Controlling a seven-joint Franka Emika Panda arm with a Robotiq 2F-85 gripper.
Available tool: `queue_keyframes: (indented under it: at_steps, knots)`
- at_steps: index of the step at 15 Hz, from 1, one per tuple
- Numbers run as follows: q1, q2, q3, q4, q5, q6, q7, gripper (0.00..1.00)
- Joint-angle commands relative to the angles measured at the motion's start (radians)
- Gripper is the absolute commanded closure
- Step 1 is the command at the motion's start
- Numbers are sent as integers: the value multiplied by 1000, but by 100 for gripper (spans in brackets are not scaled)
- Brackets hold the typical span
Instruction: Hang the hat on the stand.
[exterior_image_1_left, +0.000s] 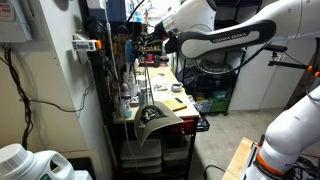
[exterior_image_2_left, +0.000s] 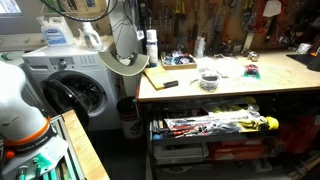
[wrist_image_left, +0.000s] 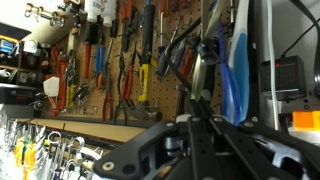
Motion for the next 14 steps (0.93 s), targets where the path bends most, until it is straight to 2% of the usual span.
queue_keyframes:
  at_steps: [1,11,12,14]
  knots:
    - [15,12,-13,28,11,-24,-24,99]
    - [56,58,-35,82,43,-78,-59,99]
    - [113,67,-86,86,6,-84,-38,99]
    - [148,70,-112,91,12,-97,-48,99]
